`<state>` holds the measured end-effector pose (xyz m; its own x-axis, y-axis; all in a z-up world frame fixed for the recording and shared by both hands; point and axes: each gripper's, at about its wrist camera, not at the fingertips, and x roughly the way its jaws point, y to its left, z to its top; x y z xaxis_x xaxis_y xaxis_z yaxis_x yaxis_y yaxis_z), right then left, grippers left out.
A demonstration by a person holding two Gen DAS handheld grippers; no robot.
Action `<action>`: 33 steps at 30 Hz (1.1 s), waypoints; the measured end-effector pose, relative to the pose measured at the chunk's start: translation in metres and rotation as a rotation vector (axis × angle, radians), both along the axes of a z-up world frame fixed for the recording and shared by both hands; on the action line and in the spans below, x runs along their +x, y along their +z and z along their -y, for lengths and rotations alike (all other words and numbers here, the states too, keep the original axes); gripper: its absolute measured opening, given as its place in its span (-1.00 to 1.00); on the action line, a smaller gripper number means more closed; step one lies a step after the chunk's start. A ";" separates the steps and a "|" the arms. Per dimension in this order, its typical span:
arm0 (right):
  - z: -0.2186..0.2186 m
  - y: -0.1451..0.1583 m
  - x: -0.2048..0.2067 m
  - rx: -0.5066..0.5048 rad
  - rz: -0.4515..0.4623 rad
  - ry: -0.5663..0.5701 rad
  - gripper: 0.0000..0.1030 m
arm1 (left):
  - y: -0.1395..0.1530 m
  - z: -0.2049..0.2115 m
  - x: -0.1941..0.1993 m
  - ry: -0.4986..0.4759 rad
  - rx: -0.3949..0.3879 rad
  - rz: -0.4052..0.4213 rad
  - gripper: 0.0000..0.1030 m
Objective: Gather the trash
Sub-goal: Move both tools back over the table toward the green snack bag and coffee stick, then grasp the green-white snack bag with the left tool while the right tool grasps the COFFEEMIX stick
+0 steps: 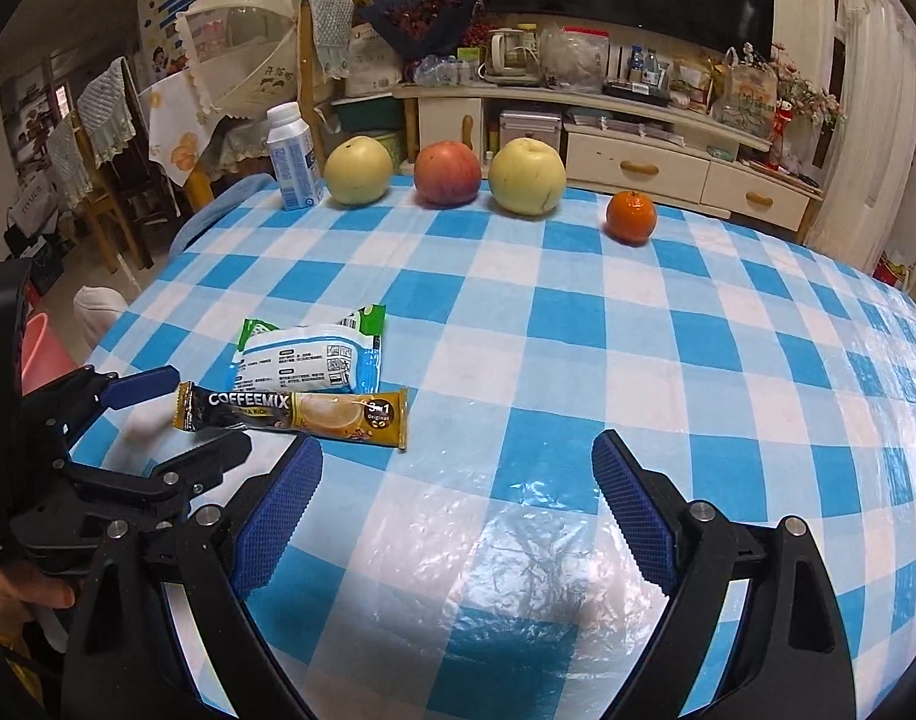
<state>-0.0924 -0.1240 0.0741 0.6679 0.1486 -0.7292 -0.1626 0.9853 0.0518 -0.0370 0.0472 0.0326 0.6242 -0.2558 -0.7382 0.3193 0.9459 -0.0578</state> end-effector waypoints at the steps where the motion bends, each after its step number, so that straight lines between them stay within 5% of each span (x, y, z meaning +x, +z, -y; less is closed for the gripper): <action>1: 0.001 -0.001 0.001 -0.003 -0.004 -0.003 0.76 | -0.002 0.002 0.002 -0.011 -0.011 -0.015 0.71; 6: 0.012 -0.002 0.005 -0.007 -0.011 -0.031 0.76 | -0.011 0.016 0.002 -0.072 -0.045 -0.068 0.71; 13: 0.049 0.002 0.011 0.039 -0.018 -0.139 0.76 | -0.018 0.057 -0.019 -0.295 -0.220 -0.169 0.71; 17: 0.060 -0.004 0.013 0.100 -0.067 -0.160 0.76 | -0.003 0.058 -0.025 -0.330 -0.226 -0.115 0.71; 20: 0.056 -0.011 0.015 0.112 -0.107 -0.153 0.76 | 0.014 0.033 -0.015 -0.251 -0.188 -0.030 0.71; 25: 0.037 -0.020 0.020 0.151 -0.154 -0.106 0.76 | 0.022 0.013 0.011 -0.170 0.047 0.103 0.71; 33: 0.001 -0.028 0.028 0.169 -0.193 -0.025 0.76 | 0.004 0.027 0.040 -0.313 0.166 0.103 0.71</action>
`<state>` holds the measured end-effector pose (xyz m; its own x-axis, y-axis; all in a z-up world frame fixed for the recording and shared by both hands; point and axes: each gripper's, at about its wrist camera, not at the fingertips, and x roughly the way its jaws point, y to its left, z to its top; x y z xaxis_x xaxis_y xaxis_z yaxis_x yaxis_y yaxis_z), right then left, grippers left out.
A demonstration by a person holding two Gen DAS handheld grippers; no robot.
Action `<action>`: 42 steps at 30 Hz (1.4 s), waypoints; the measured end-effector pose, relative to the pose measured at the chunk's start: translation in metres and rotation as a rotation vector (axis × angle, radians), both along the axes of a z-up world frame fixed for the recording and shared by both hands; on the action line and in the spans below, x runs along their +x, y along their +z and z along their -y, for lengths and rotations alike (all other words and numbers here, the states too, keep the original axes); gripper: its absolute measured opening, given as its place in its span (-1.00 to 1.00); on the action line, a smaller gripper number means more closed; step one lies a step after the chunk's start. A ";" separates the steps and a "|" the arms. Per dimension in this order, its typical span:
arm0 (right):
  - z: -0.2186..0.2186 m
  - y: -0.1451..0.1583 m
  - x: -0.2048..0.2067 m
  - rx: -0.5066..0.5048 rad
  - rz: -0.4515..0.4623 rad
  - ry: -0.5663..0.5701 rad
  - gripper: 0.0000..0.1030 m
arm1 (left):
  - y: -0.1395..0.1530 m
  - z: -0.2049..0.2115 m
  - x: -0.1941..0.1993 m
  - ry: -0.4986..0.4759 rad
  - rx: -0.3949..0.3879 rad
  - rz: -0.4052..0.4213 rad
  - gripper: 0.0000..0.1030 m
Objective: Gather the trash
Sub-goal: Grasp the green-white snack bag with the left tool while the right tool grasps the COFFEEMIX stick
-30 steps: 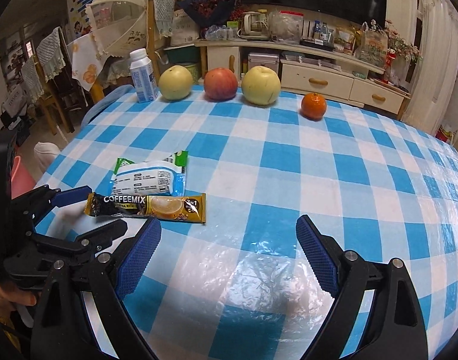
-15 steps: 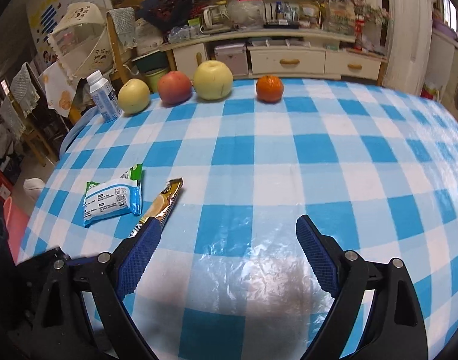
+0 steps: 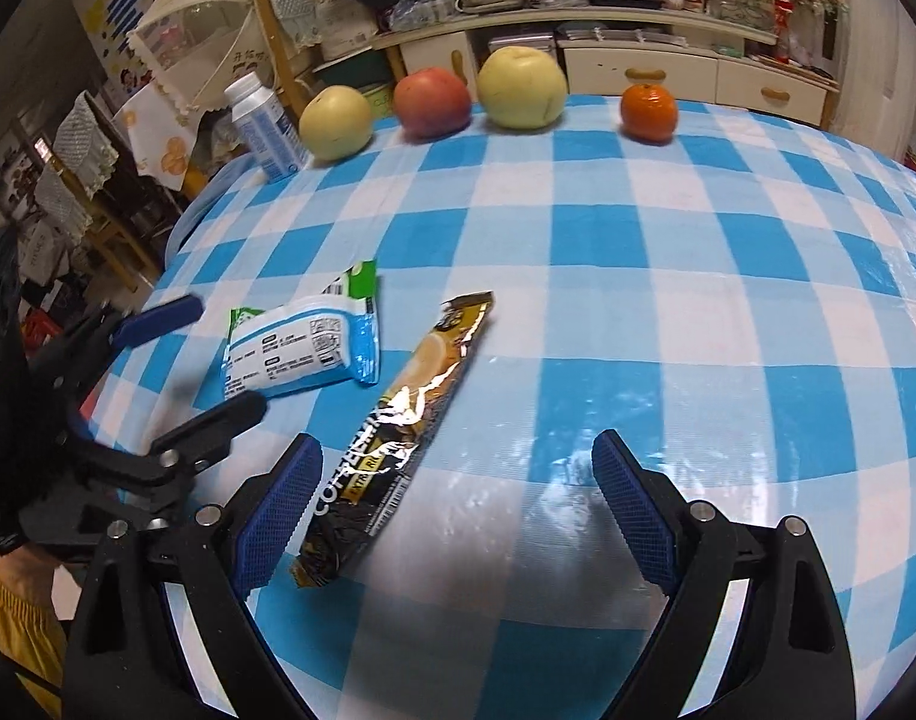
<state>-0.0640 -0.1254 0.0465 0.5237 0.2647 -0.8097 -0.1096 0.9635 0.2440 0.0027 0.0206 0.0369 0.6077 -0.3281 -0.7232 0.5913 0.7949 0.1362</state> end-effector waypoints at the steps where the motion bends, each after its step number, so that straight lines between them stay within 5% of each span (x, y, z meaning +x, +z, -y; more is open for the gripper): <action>1: -0.002 -0.001 0.001 -0.001 -0.002 0.009 0.76 | 0.000 -0.001 0.000 -0.014 0.003 -0.003 0.71; 14: -0.027 -0.013 0.010 -0.022 -0.027 0.102 0.65 | -0.023 0.001 0.038 -0.003 -0.031 -0.093 0.69; 23: -0.032 -0.018 0.012 -0.093 -0.008 0.113 0.62 | -0.028 0.009 0.034 0.029 -0.025 -0.116 0.19; 32: -0.038 -0.020 0.014 -0.111 0.030 0.148 -0.05 | -0.024 0.002 0.030 0.137 -0.061 -0.123 -0.01; 42: -0.048 -0.021 0.014 -0.162 0.075 0.165 -0.36 | -0.021 -0.019 0.025 0.278 -0.138 -0.145 -0.12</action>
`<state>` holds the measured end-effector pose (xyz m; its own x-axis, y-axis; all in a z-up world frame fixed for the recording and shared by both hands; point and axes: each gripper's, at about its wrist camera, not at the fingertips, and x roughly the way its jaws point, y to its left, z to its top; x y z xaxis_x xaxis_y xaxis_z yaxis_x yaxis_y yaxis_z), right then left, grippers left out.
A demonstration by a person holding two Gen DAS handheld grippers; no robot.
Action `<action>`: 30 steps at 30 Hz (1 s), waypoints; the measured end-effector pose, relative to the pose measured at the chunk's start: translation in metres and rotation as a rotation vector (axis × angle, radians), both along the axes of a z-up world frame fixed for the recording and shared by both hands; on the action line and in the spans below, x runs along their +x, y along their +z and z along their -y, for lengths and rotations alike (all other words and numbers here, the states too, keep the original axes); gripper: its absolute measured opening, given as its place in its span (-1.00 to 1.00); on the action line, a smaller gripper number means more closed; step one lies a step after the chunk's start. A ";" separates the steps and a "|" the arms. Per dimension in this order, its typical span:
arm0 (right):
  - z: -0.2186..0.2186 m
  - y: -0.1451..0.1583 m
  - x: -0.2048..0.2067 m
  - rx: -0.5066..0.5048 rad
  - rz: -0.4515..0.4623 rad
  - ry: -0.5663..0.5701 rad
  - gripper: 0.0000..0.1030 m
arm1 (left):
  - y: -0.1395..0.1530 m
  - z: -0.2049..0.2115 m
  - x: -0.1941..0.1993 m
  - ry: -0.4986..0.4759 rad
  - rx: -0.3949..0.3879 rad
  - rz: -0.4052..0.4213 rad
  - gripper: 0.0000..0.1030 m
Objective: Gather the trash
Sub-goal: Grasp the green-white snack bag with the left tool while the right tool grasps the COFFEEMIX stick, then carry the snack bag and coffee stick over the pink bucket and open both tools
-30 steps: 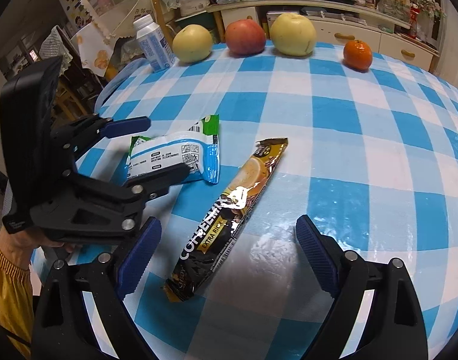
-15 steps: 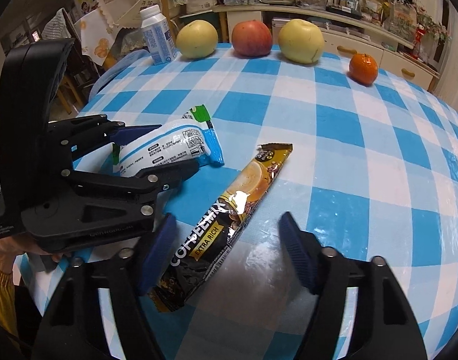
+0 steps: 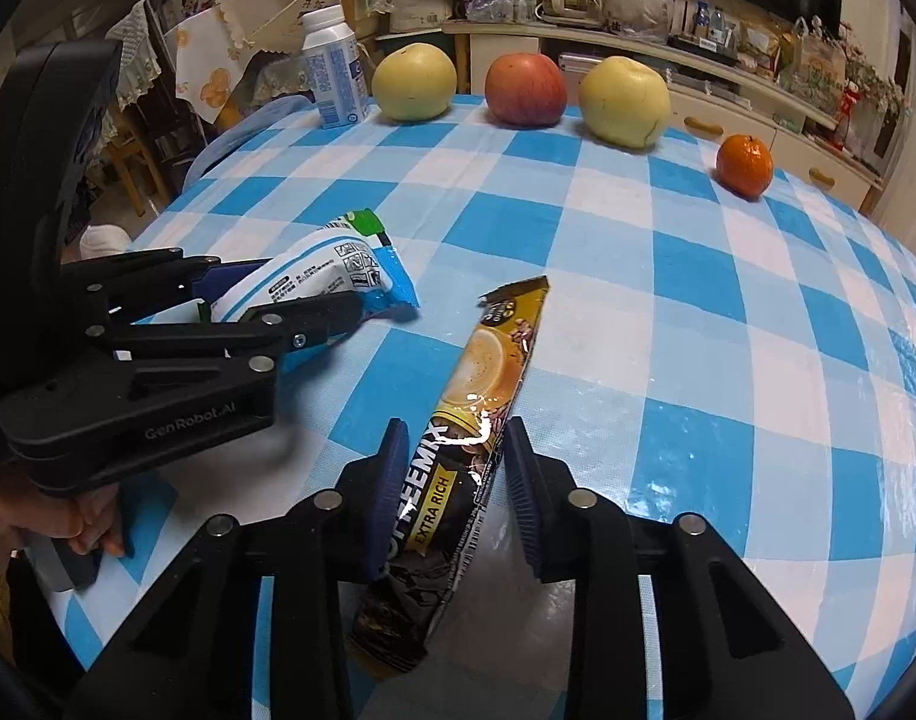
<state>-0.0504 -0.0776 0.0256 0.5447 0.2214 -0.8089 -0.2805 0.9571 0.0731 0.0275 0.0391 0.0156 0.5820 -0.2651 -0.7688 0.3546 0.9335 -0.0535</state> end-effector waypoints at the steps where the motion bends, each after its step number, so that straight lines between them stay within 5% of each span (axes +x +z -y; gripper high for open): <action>1: -0.002 0.000 -0.001 -0.011 0.006 0.003 -0.37 | 0.000 -0.002 -0.001 0.006 -0.005 -0.002 -0.12; 12: -0.002 -0.001 -0.005 -0.001 0.039 -0.012 -0.54 | 0.003 -0.030 -0.027 0.081 -0.094 -0.026 -0.16; 30: 0.012 0.021 -0.031 0.216 0.046 -0.033 -0.56 | 0.011 -0.067 -0.076 0.184 -0.192 -0.025 -0.18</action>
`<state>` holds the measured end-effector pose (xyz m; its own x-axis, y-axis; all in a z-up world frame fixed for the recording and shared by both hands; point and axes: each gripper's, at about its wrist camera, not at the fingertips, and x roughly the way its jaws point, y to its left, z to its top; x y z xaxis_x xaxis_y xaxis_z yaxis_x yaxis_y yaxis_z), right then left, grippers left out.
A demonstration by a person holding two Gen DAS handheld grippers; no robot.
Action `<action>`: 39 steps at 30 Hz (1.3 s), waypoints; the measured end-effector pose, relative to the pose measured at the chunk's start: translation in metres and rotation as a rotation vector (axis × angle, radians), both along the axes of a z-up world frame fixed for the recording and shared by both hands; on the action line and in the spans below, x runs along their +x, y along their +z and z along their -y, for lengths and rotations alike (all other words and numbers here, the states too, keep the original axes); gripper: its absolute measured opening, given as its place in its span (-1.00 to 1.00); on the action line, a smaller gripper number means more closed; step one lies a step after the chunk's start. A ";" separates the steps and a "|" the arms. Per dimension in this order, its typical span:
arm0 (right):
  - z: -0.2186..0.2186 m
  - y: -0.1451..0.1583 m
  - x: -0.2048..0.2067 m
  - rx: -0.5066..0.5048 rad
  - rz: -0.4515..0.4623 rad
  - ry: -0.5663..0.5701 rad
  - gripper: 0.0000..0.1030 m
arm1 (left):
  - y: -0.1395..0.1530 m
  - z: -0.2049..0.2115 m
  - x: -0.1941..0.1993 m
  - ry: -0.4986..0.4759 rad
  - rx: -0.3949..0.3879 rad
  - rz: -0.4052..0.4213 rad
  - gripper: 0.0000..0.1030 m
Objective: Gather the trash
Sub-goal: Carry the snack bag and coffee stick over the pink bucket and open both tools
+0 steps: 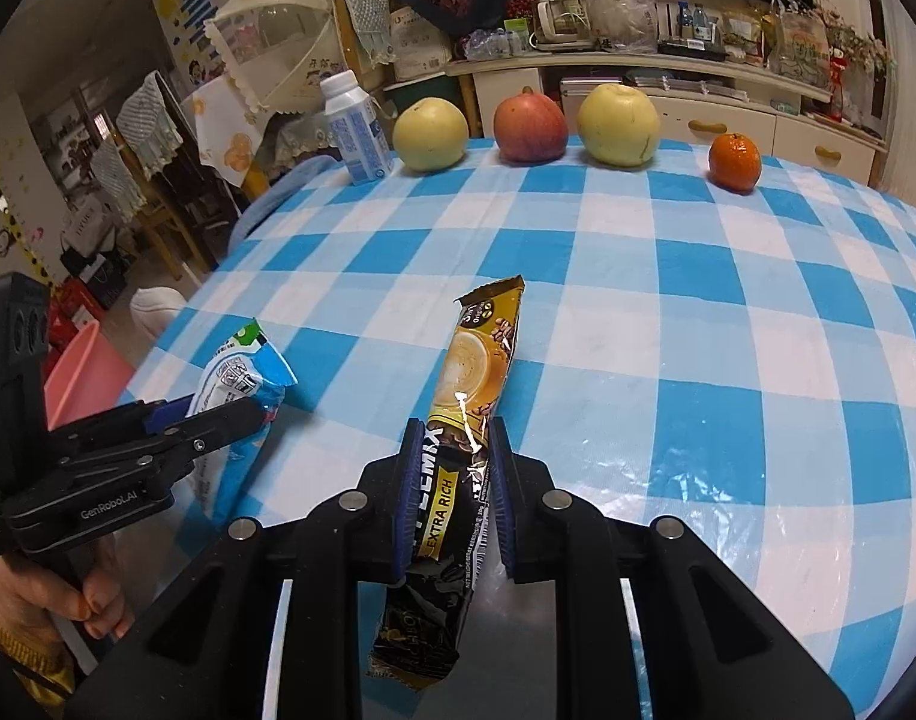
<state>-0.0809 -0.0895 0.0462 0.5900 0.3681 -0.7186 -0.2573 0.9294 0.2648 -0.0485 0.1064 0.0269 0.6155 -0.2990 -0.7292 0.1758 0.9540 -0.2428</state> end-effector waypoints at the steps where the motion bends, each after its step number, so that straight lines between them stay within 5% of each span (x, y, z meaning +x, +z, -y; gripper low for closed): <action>1: 0.000 0.001 -0.002 0.010 0.001 0.002 -0.56 | 0.001 -0.002 -0.003 0.009 -0.005 0.003 -0.18; 26: -0.056 0.049 -0.036 0.116 0.049 0.132 -0.56 | 0.056 -0.067 -0.028 0.112 -0.117 0.132 -0.19; 39: -0.168 0.073 -0.040 0.171 0.038 0.335 -0.56 | 0.082 -0.171 -0.048 0.382 -0.135 0.175 -0.19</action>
<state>-0.1210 0.0781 0.1189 0.4418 0.6580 -0.6098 -0.5524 0.7351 0.3930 -0.0970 0.2773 0.1085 0.8110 -0.1114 -0.5743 -0.1343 0.9200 -0.3681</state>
